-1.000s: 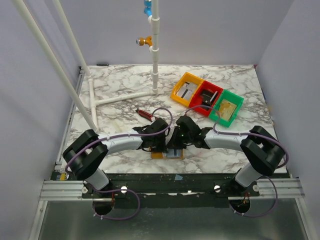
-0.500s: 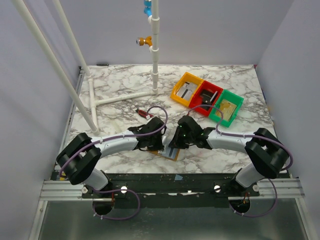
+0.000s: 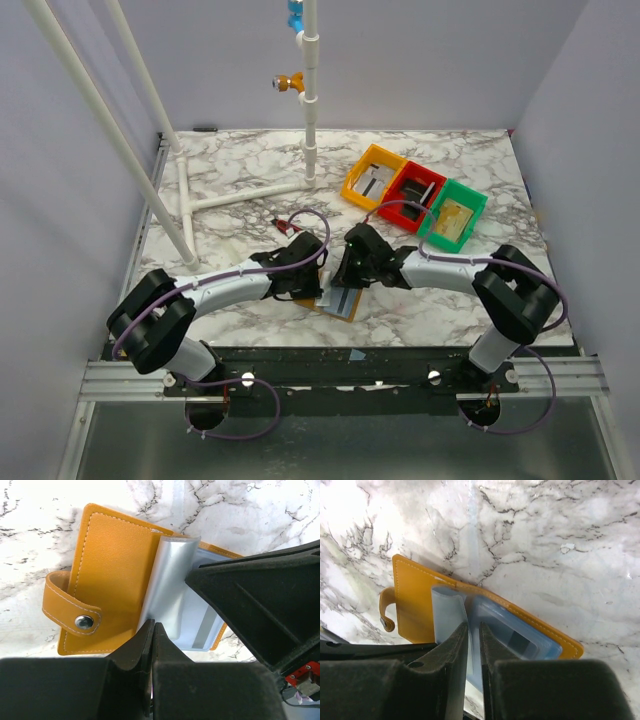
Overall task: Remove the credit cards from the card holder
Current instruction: Remove the credit card from the card holder.
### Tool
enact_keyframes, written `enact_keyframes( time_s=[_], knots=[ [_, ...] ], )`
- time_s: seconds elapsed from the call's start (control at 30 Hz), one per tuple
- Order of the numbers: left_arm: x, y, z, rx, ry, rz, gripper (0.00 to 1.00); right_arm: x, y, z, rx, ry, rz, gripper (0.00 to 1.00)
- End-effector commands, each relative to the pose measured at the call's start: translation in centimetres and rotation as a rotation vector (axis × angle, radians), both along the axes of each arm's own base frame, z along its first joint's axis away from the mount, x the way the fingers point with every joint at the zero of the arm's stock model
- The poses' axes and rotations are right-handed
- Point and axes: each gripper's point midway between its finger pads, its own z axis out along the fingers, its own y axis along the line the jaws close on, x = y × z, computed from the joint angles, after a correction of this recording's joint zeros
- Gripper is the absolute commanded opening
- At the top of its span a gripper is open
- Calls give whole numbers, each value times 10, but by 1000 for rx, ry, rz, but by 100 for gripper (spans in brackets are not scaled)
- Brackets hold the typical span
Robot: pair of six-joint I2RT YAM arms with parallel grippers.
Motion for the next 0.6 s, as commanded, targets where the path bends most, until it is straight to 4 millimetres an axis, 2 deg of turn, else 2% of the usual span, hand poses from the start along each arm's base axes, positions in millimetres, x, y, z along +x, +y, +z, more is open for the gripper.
enact_keyframes(
  time_s=[0.0, 0.23, 0.33, 0.5, 0.57],
  knots=[
    [1, 12, -6, 42, -10, 10, 0, 7, -13, -13, -92, -10, -19, 18],
    [5, 14, -7, 47, -9, 18, 0, 11, -22, -13, -107, -19, -58, 14],
    [6, 14, -6, 48, -12, 16, 0, 11, -20, -15, -105, -12, -49, 14],
    [7, 18, 1, 47, -25, 21, 0, 15, 0, -6, -58, -39, 26, 13],
    [8, 21, 8, 41, -36, 25, 0, 10, 16, 2, -18, -43, 80, 14]
  ],
)
